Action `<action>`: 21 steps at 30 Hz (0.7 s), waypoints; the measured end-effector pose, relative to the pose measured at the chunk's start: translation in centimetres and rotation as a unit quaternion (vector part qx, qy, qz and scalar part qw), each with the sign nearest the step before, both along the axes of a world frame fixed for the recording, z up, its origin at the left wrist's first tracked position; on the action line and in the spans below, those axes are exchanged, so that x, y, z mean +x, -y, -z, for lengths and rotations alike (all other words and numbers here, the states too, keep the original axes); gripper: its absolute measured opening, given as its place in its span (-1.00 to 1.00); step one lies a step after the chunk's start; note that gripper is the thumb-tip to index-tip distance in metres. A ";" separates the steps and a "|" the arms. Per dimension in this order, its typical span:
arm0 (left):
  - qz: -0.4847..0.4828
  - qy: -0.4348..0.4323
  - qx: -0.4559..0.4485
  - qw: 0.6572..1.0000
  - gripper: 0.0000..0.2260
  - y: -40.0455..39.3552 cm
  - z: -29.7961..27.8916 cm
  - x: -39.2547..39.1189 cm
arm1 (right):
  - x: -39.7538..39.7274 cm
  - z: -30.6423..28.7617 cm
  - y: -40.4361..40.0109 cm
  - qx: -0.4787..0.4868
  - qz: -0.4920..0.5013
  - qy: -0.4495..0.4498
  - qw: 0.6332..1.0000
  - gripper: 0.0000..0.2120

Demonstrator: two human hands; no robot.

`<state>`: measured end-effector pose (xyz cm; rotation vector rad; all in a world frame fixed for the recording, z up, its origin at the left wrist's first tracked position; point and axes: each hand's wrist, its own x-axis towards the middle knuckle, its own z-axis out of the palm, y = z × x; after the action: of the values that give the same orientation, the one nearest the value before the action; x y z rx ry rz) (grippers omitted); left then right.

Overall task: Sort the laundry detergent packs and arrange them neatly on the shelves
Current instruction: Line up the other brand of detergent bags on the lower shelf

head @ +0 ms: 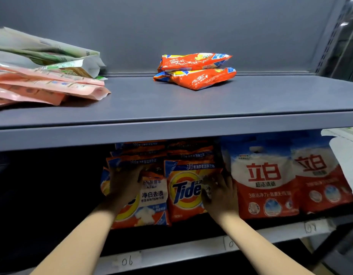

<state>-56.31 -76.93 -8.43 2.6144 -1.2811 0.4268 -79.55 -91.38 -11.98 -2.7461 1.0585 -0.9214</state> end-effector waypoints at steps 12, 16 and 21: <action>-0.098 0.005 -0.162 0.982 -0.51 -4.0 4.6 -7.1 | -0.4 4.4 -2.3 0.074 0.004 -0.114 0.991 -0.14; -0.056 -0.041 -0.049 0.996 -0.22 -4.7 8.1 -8.6 | -0.3 5.8 -2.4 0.084 -0.051 -0.065 0.993 -0.13; -0.025 -0.062 0.005 0.998 -0.10 -3.6 8.8 -7.0 | 0.2 6.8 0.1 0.139 -0.079 -0.117 0.980 -0.19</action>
<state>-63.32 -73.34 -17.20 2.6387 -1.1845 0.2608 -79.33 -91.43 -18.80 -2.6946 0.8999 -0.4005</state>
